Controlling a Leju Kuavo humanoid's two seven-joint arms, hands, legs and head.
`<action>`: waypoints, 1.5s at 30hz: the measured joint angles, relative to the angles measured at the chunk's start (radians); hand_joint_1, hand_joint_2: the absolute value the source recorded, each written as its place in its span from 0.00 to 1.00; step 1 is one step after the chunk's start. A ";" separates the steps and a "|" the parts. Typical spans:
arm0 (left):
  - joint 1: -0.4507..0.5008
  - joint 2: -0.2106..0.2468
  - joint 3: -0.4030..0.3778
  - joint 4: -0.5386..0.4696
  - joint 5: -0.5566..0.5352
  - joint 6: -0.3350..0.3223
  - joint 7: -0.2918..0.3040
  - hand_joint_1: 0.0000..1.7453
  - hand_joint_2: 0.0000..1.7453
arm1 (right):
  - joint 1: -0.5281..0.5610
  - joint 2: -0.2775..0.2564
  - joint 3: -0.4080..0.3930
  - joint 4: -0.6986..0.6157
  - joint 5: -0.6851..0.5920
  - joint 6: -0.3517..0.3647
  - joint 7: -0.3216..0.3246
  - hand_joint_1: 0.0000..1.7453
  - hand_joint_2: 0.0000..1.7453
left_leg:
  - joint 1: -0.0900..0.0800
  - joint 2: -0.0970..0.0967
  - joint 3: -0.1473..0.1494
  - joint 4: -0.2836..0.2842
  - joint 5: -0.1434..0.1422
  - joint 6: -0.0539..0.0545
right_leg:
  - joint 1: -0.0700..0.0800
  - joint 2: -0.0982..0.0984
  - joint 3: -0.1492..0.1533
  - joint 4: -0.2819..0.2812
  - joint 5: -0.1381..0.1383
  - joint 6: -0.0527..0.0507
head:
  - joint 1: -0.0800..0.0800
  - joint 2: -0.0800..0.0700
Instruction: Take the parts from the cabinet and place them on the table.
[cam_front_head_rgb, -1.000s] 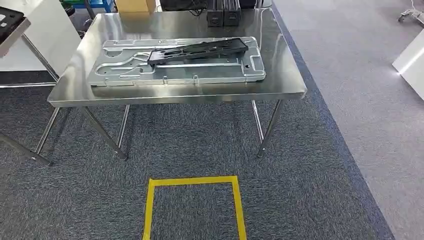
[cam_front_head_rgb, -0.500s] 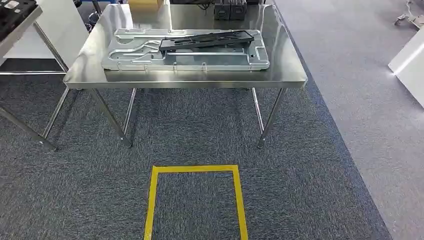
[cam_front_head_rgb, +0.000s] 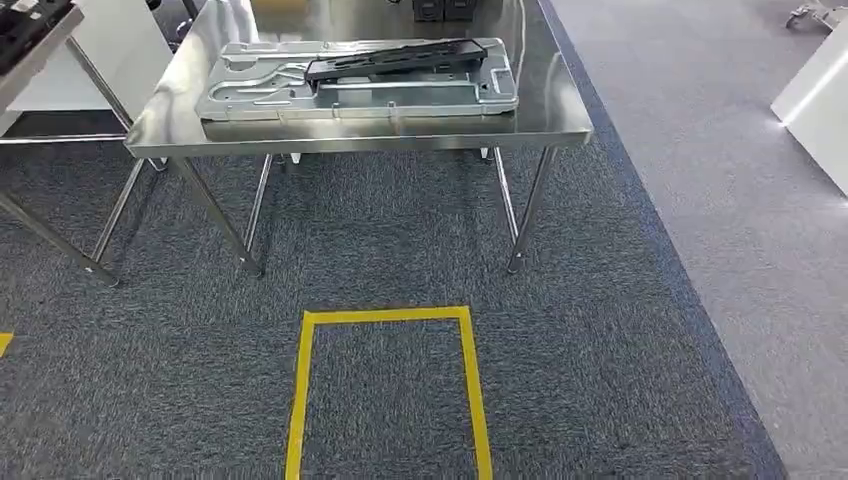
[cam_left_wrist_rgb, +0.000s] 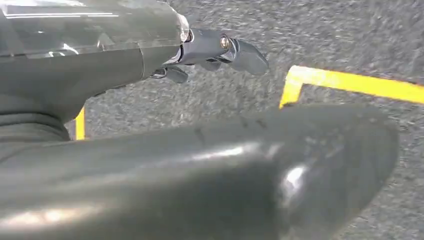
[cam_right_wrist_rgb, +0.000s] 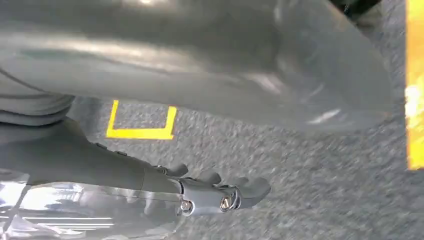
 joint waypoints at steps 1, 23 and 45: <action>0.000 0.000 0.000 0.000 0.000 0.000 0.000 0.00 0.00 | 0.001 0.000 -0.001 0.000 0.000 0.000 0.000 0.00 0.00 | 0.000 0.000 -0.008 0.061 -0.011 -0.001 | 0.001 0.000 -0.016 0.004 0.010 0.001 | 0.000 0.000; -0.007 -0.023 -0.018 0.001 -0.016 -0.013 0.020 0.00 0.00 | -0.009 0.006 -0.050 0.001 -0.030 -0.018 0.041 0.00 0.00 | -0.017 0.004 0.068 -0.236 0.207 0.042 | 0.006 0.011 0.112 -0.010 -0.088 0.027 | 0.000 0.000; -0.004 -0.021 -0.024 0.001 -0.034 0.000 0.133 0.00 0.00 | -0.012 0.008 -0.055 0.001 -0.018 0.000 0.030 0.00 0.00 | -0.004 0.007 0.234 -0.284 0.097 0.051 | -0.010 0.003 -0.193 0.237 -0.060 0.060 | 0.000 0.000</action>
